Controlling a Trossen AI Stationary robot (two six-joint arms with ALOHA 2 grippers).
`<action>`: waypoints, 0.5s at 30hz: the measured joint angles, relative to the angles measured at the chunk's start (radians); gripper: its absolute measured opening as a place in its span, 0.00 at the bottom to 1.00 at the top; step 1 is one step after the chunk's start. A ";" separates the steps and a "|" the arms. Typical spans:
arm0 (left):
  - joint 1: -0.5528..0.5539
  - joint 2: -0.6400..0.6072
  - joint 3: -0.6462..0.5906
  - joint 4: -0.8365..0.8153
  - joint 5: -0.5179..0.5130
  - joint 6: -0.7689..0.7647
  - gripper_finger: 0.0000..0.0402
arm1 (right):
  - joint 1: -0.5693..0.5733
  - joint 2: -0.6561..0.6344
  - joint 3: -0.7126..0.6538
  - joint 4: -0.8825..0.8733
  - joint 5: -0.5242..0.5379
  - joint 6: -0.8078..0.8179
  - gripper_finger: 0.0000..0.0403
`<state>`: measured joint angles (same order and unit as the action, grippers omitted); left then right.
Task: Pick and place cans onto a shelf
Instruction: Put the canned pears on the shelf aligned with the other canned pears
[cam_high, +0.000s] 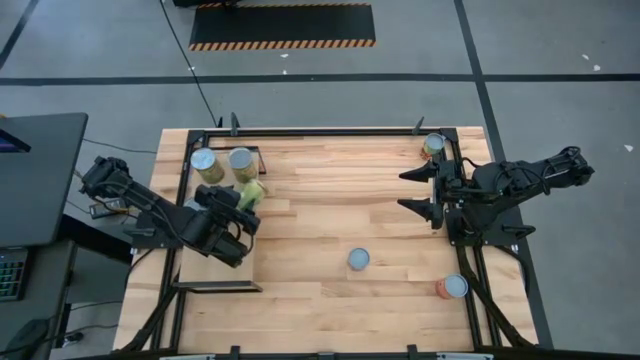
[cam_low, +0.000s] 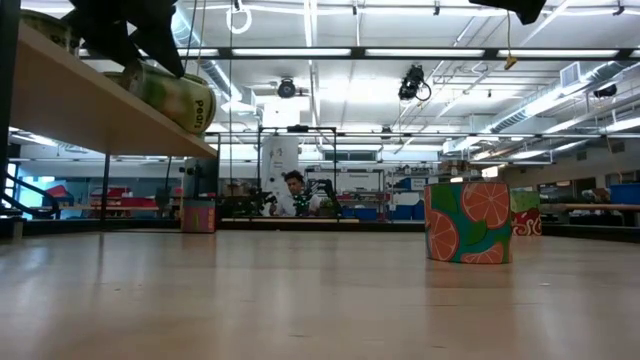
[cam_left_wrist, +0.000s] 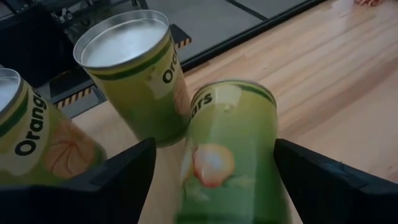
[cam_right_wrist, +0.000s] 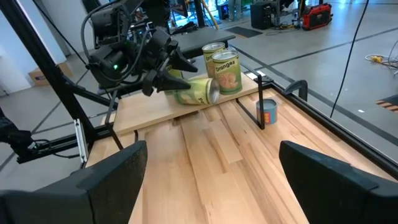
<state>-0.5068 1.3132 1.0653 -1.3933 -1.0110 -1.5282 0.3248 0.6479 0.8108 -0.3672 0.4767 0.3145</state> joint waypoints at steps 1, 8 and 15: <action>0.000 0.000 0.000 0.000 0.006 0.009 0.82 | 0.000 0.000 0.000 0.000 0.000 0.000 0.93; 0.000 0.000 0.000 -0.003 0.047 0.045 0.82 | 0.000 0.000 0.000 0.000 0.000 0.008 0.93; 0.000 -0.017 0.001 -0.003 0.159 0.135 0.87 | 0.000 0.000 0.000 0.000 0.000 0.008 0.93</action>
<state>-0.5068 1.2960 1.0660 -1.3967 -0.8524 -1.3933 0.3249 0.6479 0.8112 -0.3672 0.4767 0.3222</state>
